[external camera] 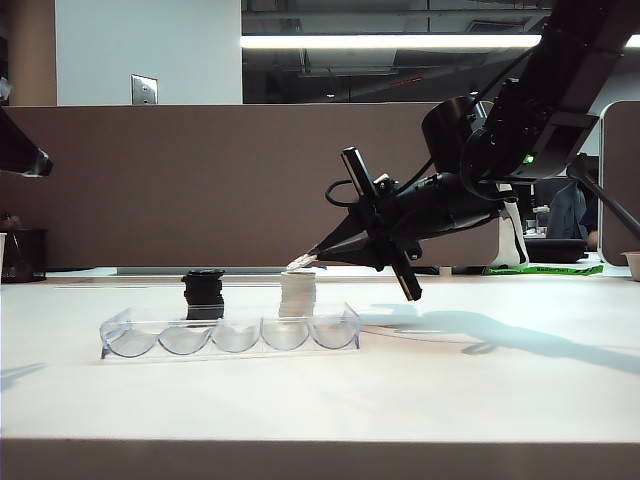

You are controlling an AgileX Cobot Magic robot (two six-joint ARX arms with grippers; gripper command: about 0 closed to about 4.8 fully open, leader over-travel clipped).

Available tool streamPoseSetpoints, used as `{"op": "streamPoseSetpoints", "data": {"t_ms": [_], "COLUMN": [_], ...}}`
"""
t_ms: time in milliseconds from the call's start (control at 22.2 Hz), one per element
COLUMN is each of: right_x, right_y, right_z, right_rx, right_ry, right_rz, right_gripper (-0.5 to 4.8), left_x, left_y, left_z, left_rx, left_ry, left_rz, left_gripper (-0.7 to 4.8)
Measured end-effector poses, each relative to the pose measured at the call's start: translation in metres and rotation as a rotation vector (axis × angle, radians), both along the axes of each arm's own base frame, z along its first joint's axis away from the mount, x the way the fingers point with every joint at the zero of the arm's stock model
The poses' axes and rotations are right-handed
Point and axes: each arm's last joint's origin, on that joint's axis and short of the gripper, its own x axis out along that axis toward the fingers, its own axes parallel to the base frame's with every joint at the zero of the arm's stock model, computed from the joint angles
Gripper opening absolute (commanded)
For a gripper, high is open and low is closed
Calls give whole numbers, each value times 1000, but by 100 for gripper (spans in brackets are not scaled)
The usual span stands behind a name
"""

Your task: Pick up the chip in the box and place it on the pile of chips with the same color.

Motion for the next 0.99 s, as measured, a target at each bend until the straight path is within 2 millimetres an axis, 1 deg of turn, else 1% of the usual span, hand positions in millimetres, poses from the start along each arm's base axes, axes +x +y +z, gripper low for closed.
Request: {"op": "streamPoseSetpoints", "data": {"t_ms": [360,585,809,989], "right_x": [1,-1,-4,-5], "right_y": [-1,3,12,12], "right_z": [0,0,-1,-1], "right_rx": [-16,-17,-20,-21], "right_ry": [-8,-9,-13,-17], "right_rz": [-35,-29,-10,-8], "right_gripper": [-1,-1,-1,-1], "left_x": [0,0,0,0], "left_y": [0,0,0,0], "left_z": [0,0,0,0], "left_rx": [0,0,0,0], "left_ry": [0,0,0,0], "left_rz": [0,0,0,0], "left_gripper": [30,30,30,30]}}
